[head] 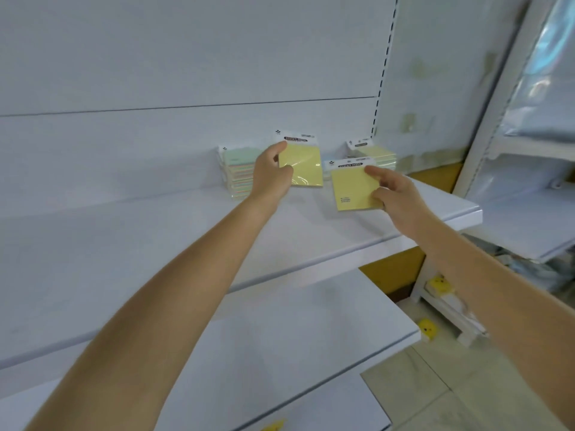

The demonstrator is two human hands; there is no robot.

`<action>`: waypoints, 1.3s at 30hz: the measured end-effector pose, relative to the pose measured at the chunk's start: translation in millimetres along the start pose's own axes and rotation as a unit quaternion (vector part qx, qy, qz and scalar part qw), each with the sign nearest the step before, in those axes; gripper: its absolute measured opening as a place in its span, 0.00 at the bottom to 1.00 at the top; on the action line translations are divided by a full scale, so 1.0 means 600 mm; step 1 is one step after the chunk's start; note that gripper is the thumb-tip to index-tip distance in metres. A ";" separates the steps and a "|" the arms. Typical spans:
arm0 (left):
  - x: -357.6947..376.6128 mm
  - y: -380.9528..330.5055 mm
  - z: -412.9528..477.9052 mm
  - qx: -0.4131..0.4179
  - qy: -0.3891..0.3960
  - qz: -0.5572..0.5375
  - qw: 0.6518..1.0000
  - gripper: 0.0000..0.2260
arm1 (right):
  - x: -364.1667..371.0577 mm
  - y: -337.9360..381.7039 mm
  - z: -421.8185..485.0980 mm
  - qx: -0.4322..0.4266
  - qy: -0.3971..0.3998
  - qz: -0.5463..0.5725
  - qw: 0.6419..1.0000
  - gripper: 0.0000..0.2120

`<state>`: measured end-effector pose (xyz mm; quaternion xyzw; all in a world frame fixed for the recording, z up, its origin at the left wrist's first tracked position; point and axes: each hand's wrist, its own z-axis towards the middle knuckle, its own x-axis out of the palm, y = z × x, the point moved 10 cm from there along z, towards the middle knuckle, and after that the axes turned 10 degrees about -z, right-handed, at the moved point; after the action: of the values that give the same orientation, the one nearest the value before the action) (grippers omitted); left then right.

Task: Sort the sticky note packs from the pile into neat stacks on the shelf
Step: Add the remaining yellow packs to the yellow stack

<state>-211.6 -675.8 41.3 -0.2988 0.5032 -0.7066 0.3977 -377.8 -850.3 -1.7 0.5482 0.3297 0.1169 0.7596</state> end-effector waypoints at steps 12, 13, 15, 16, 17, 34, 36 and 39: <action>0.144 0.053 0.148 -0.003 0.013 0.032 0.999 0.25 | -0.120 -0.063 0.211 0.000 -0.033 0.001 0.999 0.25; 0.153 0.057 0.158 -0.004 0.008 0.035 0.999 0.25 | -0.128 -0.064 0.234 -0.002 -0.031 0.001 1.000 0.25; 0.168 0.066 0.175 -0.006 -0.008 0.037 0.999 0.25 | -0.142 -0.059 0.282 -0.010 -0.031 0.009 0.999 0.25; 0.174 0.070 0.182 -0.007 -0.020 0.035 0.999 0.25 | -0.148 -0.054 0.307 -0.016 -0.035 0.008 0.999 0.24; 0.178 0.073 0.186 -0.008 -0.034 0.032 0.999 0.25 | -0.153 -0.048 0.332 -0.023 -0.039 0.005 0.999 0.24; 0.202 0.094 0.183 0.005 -0.163 0.067 0.984 0.24 | -0.063 -0.108 0.504 -0.042 0.089 -0.266 0.959 0.22; 0.209 0.088 0.186 0.014 -0.158 0.083 0.984 0.25 | -0.062 -0.108 0.501 -0.052 0.083 -0.292 0.951 0.21; 0.226 0.082 0.194 0.019 -0.148 0.084 0.985 0.24 | -0.075 -0.087 0.490 -0.110 0.038 -0.339 0.934 0.22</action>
<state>-171.2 -856.7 34.4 -0.3489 0.4492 -0.6280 0.5312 -236.1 -1116.1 20.9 0.3123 0.5096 -0.0917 0.7965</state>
